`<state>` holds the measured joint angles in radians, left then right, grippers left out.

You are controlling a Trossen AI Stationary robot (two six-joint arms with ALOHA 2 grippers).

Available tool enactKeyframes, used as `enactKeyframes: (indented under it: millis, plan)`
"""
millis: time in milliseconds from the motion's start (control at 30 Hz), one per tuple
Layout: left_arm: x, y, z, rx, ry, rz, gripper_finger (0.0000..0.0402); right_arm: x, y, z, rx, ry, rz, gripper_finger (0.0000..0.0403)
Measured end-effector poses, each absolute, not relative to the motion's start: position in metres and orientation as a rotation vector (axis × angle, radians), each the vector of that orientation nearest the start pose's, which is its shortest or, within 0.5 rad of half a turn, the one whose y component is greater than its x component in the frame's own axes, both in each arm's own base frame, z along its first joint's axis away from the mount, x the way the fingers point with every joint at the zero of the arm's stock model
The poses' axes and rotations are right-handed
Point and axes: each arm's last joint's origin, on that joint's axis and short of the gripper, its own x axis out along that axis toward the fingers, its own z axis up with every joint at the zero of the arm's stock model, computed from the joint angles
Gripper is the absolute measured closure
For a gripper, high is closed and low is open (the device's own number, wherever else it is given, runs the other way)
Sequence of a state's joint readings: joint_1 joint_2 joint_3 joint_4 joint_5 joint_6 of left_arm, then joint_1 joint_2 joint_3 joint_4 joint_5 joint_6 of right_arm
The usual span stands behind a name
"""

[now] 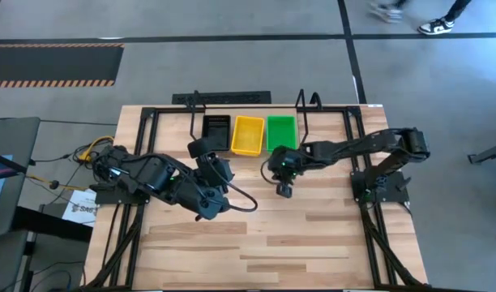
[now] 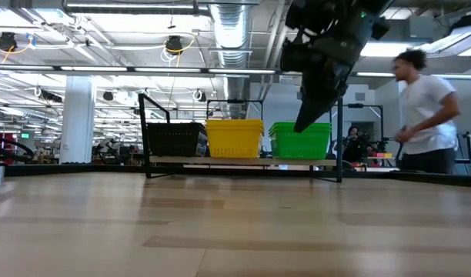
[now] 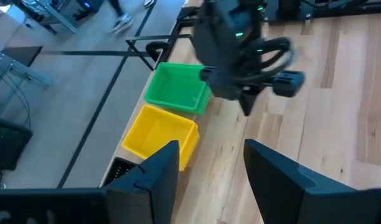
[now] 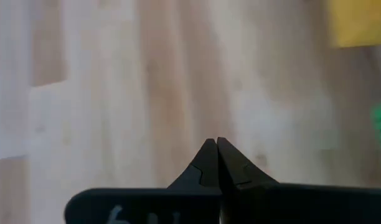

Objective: Stack baskets on shelf by color
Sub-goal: Adjust the stacked bins on the shelf

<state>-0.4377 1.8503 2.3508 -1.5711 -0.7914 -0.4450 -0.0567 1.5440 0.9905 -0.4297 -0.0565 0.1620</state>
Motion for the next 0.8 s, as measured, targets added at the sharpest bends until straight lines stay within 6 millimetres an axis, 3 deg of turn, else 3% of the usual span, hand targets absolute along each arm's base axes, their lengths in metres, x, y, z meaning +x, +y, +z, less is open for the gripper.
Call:
enactKeyframes:
  millis: [367, 800]
  plan:
    - [0.300, -0.117, 0.450, 0.203, 0.773, 0.500, 0.0233, 0.296, -0.063, 0.218, 0.132, 0.950, -0.188, 0.0403]
    - [0.300, -0.117, 0.450, 0.202, 0.770, 0.506, 0.0233, 0.290, -0.084, 0.219, 0.092, 0.955, -0.210, 0.0403]
